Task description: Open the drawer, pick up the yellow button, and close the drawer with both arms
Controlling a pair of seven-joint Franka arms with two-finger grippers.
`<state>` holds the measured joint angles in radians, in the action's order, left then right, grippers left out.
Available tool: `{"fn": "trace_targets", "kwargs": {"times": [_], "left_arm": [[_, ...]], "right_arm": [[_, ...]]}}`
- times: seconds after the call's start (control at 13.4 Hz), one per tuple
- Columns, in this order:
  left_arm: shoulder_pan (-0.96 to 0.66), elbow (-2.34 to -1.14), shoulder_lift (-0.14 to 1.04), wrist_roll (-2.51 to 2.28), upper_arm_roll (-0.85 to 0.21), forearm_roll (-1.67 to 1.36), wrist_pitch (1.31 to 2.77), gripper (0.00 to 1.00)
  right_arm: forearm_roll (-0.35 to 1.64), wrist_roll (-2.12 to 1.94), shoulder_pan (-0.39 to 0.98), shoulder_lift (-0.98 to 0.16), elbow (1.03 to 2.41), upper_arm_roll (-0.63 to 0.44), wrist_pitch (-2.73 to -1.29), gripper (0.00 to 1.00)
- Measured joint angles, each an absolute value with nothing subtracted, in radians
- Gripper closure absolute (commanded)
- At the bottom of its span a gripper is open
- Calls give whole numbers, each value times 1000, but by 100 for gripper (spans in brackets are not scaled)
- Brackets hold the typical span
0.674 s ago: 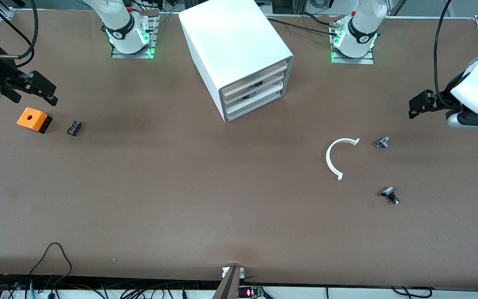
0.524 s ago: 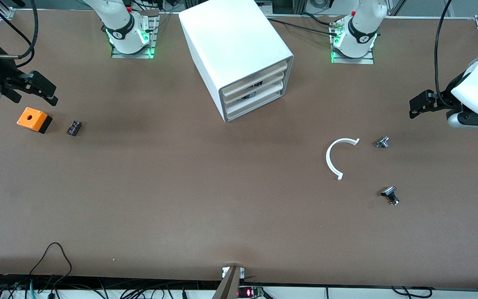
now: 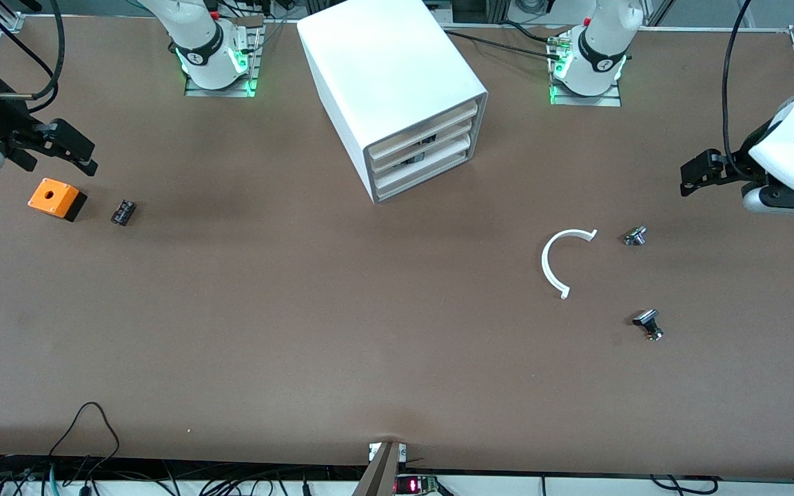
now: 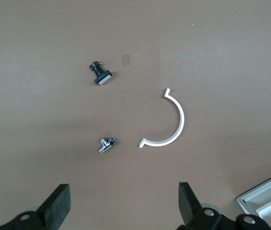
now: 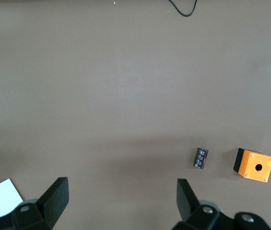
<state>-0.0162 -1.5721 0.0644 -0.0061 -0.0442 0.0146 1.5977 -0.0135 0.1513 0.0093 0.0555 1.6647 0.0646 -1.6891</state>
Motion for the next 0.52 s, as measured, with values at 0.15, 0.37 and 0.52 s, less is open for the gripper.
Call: {"fn": "trace_targets", "kwargs": {"times": [0.15,0.37,0.52], "left_arm": [[-17,-1572,64,-5,-46,15,1589,1],[-18,-1572,62,-4,-48,15,1565,1],[-19,-1572,61,-4,-50,11,1536,1]], "right_arm": [[-14,151,8,45,1665,64,-1668,0],[-13,151,7,20,1667,64,-1646,0],[-13,138,7,5,1677,64,-1646,0]]}}
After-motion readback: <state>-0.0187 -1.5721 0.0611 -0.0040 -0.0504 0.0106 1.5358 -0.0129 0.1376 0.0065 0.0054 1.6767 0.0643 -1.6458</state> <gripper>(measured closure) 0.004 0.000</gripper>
